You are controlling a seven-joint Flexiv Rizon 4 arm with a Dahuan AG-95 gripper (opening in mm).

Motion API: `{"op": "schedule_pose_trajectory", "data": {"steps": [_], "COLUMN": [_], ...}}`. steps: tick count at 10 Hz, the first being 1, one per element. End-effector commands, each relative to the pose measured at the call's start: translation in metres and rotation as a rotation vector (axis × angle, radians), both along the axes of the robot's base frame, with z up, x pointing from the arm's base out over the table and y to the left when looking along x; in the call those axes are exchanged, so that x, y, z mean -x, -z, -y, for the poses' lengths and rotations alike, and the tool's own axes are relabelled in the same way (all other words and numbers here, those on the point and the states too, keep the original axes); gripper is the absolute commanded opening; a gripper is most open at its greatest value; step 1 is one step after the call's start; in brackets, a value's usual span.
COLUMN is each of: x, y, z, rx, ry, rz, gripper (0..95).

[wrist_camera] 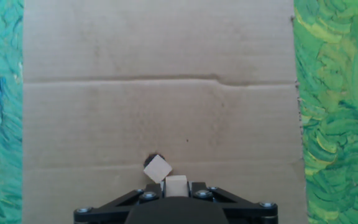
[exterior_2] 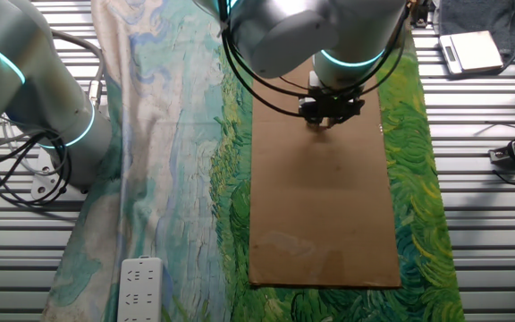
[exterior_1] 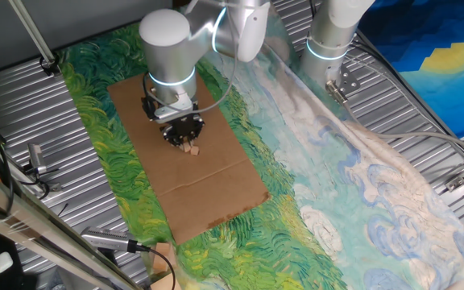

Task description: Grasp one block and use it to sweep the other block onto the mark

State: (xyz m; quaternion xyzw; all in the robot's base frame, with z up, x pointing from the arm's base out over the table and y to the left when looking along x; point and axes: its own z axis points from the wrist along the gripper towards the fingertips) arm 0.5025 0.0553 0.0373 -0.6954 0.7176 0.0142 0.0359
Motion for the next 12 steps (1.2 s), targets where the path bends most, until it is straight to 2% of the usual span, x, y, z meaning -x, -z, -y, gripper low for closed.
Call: {"op": "schedule_pose_trajectory", "data": {"steps": [1, 3, 6, 8, 10, 12], "x": [-0.001, -0.007, -0.029, -0.035, -0.035, -0.029], "y": [0.001, -0.001, -0.013, -0.016, -0.018, -0.017], "z": [-0.001, 0.002, 0.019, 0.028, 0.041, 0.053], "rx": [0.003, 0.011, 0.016, 0.023, 0.031, 0.030], "ry": [-0.004, -0.037, -0.079, -0.087, -0.093, -0.095], "rz": [0.005, 0.017, 0.019, 0.020, 0.017, 0.016], "gripper": [0.0, 0.0, 0.0, 0.0, 0.0, 0.0]}}
